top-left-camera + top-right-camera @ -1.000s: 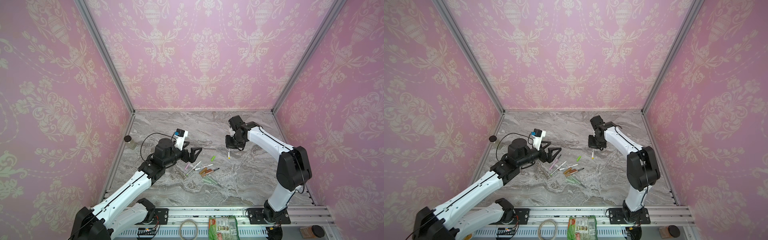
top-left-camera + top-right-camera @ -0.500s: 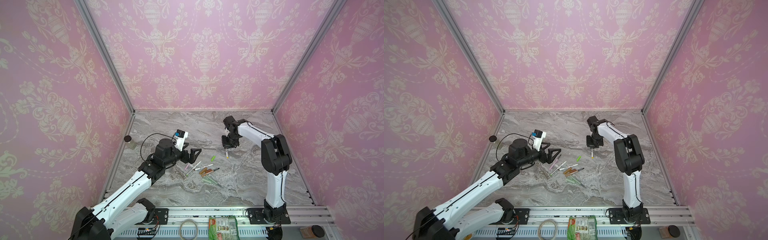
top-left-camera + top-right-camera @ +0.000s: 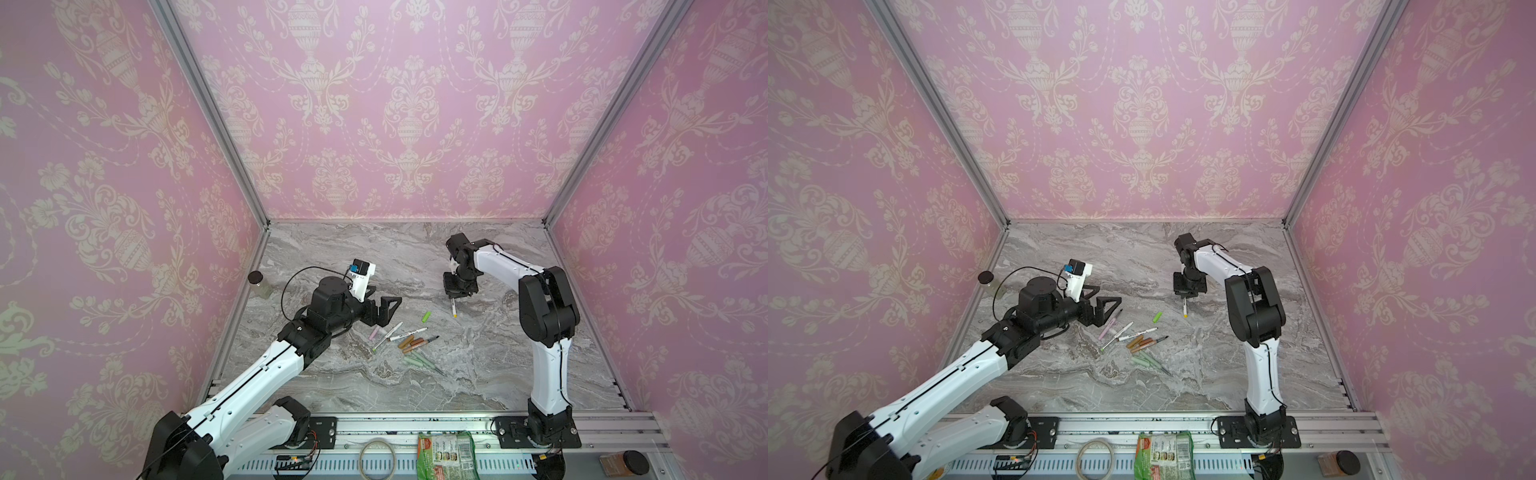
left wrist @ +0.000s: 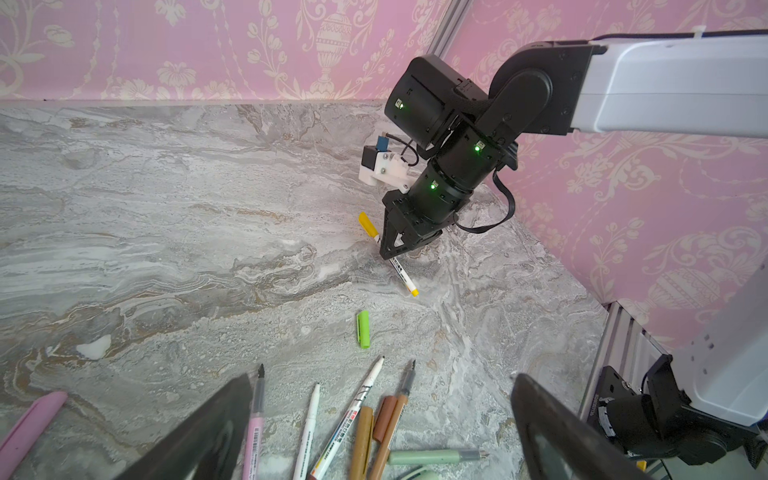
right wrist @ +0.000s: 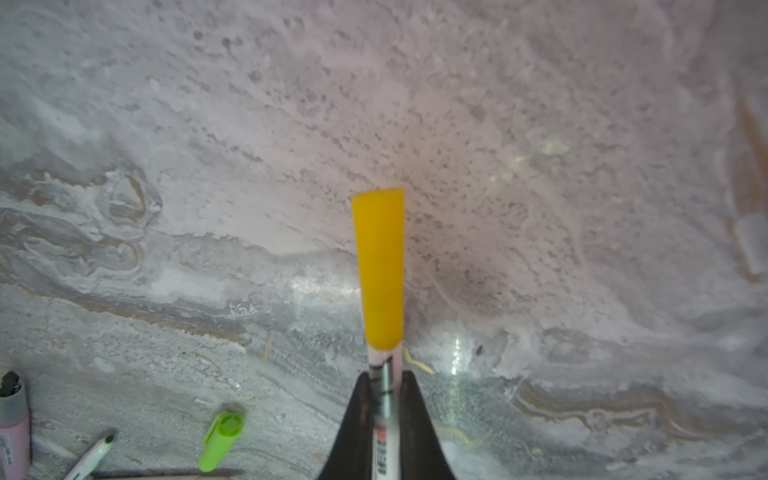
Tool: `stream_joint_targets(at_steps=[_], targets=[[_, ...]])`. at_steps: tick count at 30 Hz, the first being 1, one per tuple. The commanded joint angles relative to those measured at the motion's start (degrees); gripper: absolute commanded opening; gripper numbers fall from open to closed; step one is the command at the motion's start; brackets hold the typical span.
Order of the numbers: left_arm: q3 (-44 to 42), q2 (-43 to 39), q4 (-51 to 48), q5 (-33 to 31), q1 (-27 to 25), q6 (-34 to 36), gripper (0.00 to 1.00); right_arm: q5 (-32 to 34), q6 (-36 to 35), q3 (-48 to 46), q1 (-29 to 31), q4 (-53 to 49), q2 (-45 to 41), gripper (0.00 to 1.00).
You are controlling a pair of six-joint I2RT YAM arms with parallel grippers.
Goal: Insert the pens into the pen caps
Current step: 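Lower the capped marker onto the table and open the right gripper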
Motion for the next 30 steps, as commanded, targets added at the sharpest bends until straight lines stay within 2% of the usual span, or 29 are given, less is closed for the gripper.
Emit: stream_joint_targets(at_steps=[1,16,26,30], targets=[[1.1,0.1,-0.9,-1.3,0.4,1.1,0.99,0.8,-0.8,-0.1,-0.5,0.4,1.2,0.08],[1.2,-0.9,-1.6,-1.2,0.5,0.8,0.99,0.8,0.6,-1.3,-0.5,2.1,1.4,0.15],[4.0,-0.7,-2.0,-0.8,0.5,0.6,0.99,1.0,0.4,-1.0,-0.5,1.9,1.4,0.24],[5.1,-0.4,-2.8,-1.5,0.6,0.6,0.99,0.1,0.6,-0.8,-0.5,1.7,-1.3,0.28]])
